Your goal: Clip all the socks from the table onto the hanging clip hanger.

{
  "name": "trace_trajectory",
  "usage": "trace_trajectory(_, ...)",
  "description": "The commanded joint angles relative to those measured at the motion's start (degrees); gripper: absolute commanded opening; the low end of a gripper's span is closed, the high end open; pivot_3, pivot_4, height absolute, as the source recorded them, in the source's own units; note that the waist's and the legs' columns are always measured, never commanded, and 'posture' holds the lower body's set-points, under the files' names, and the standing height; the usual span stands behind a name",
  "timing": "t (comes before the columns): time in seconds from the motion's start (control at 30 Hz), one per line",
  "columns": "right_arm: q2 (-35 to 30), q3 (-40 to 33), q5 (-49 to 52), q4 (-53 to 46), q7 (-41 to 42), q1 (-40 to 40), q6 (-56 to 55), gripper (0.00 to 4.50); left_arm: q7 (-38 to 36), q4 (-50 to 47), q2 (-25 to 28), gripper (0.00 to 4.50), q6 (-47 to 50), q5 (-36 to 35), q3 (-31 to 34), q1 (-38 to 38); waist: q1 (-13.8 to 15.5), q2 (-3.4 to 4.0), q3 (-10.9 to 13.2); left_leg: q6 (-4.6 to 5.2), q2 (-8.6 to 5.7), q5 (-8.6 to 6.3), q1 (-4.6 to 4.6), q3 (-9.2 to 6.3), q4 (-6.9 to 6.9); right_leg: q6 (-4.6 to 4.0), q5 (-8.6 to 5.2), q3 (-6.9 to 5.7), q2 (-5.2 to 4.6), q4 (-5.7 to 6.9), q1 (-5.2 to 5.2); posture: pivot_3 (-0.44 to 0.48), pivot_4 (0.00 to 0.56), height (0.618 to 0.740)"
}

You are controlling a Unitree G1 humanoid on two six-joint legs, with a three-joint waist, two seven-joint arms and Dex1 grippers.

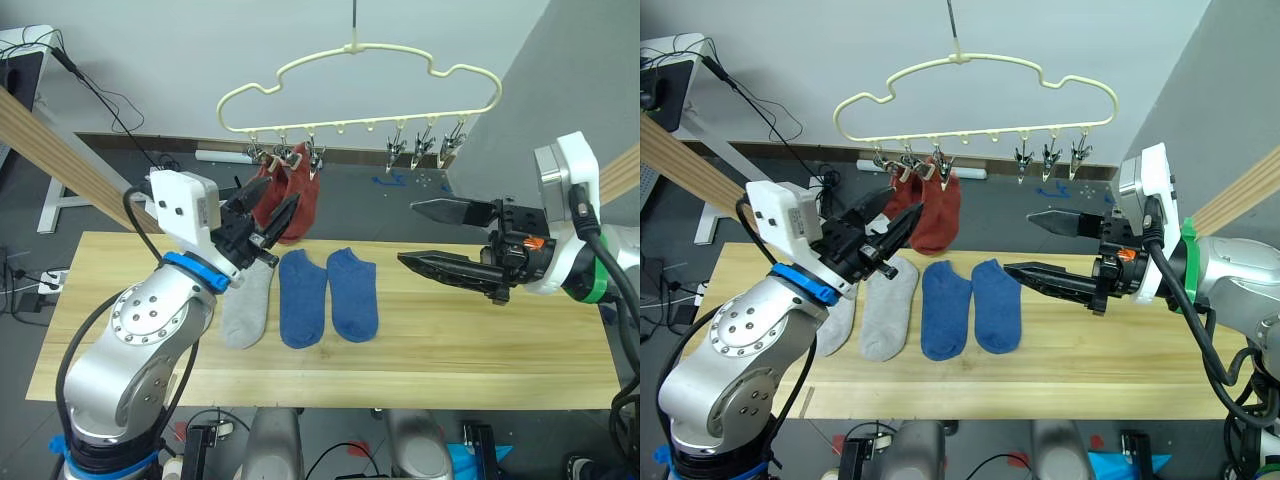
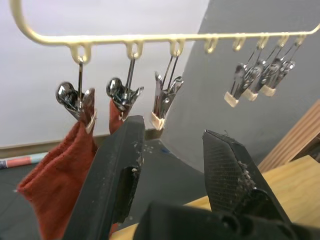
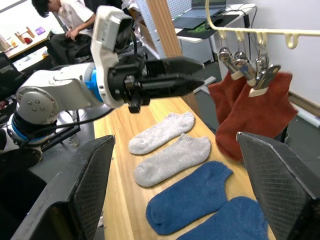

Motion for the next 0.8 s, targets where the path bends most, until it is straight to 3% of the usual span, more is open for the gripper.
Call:
trace_trajectory(0.03, -0.4, 0.0, 2.8, -3.1, -2.3, 0.7, -1.9, 4.07, 0.0, -0.3, -1.0, 2.17, 0.0, 0.6, -1.2, -1.3, -0.2, 0.0, 0.0, 0.0, 0.0, 0.0, 0.0, 0.0, 0.01, 0.0, 0.0, 0.0, 0.0, 0.0, 0.0, -0.178, 0.41, 0.74)
trace_trajectory(0.8, -4.8, 0.9, 10.2, -7.2, -13.1, 5.8, -6.9, 4.07, -1.0, 12.0, -7.2, 2.17, 1.2, 3.4, -4.2, -12.6, -0.8, -0.01, 0.0, 0.02, 0.01, 0.0, 0.01, 0.02, 0.09, 0.05, 0.03, 0.06, 0.03, 0.02, 0.04, -0.27, 0.443, 0.74)
